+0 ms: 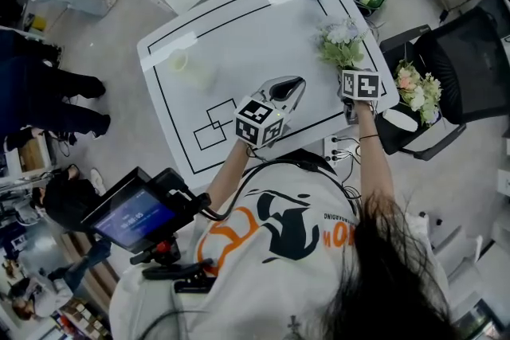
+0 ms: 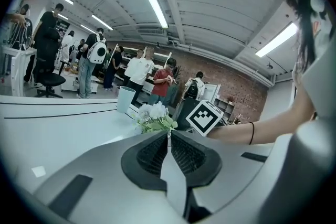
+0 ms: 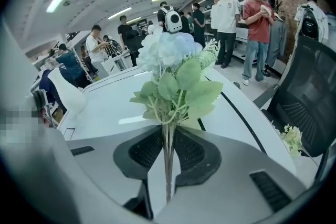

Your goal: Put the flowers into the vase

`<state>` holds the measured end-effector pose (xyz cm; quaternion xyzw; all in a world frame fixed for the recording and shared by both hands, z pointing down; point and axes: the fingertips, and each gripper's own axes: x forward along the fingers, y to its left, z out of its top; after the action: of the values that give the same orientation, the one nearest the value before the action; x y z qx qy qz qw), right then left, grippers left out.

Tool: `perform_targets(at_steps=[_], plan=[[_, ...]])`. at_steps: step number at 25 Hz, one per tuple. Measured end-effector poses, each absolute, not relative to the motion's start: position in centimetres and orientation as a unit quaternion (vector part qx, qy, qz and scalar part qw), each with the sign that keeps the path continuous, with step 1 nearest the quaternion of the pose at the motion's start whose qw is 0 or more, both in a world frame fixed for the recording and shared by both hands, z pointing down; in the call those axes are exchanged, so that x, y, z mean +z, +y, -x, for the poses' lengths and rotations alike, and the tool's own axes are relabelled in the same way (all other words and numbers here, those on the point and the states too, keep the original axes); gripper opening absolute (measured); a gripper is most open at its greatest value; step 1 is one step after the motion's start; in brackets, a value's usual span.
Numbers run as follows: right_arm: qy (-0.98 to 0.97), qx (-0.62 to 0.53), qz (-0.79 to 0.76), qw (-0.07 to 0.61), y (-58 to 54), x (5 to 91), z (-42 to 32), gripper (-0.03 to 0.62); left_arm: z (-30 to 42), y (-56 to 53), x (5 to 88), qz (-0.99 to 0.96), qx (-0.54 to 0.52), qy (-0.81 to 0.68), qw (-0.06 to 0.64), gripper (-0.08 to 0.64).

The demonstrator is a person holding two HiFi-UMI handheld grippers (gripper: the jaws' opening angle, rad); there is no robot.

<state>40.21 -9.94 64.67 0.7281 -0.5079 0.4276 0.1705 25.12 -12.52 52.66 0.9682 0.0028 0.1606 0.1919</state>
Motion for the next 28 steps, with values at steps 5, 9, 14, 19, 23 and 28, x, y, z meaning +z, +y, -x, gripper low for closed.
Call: perform_targets(at_steps=[5,9,14,19,23,28], plan=[[-0.526,0.411,-0.732,0.138,-10.2,63.2,-39.7,0.066,-24.7,-13.1,52.6,-0.969,0.16,-0.008,0.189,0.04],[-0.559,0.395,-0.722,0.098,-10.7,61.0,-37.9,0.067,-24.0,-13.5,52.1,-0.97,0.154,-0.024,0.187,0.048],[-0.609,0.372,-0.698,0.052,-13.0,57.3,-34.5,0.067,-22.5,-14.8,51.1,-0.971,0.144,-0.052,0.181,0.064],[-0.668,0.337,-0.663,0.024,-17.1,53.2,-30.8,0.067,-20.4,-17.1,50.6,-0.972,0.132,-0.096,0.167,0.071],[-0.713,0.311,-0.629,0.003,-20.7,50.5,-28.8,0.067,-19.0,-19.3,50.6,-0.968,0.124,-0.14,0.165,0.078],[-0.762,0.276,-0.585,-0.018,-23.1,45.4,-23.6,0.067,-14.4,-20.5,48.3,-0.962,0.108,-0.196,0.158,0.095]])
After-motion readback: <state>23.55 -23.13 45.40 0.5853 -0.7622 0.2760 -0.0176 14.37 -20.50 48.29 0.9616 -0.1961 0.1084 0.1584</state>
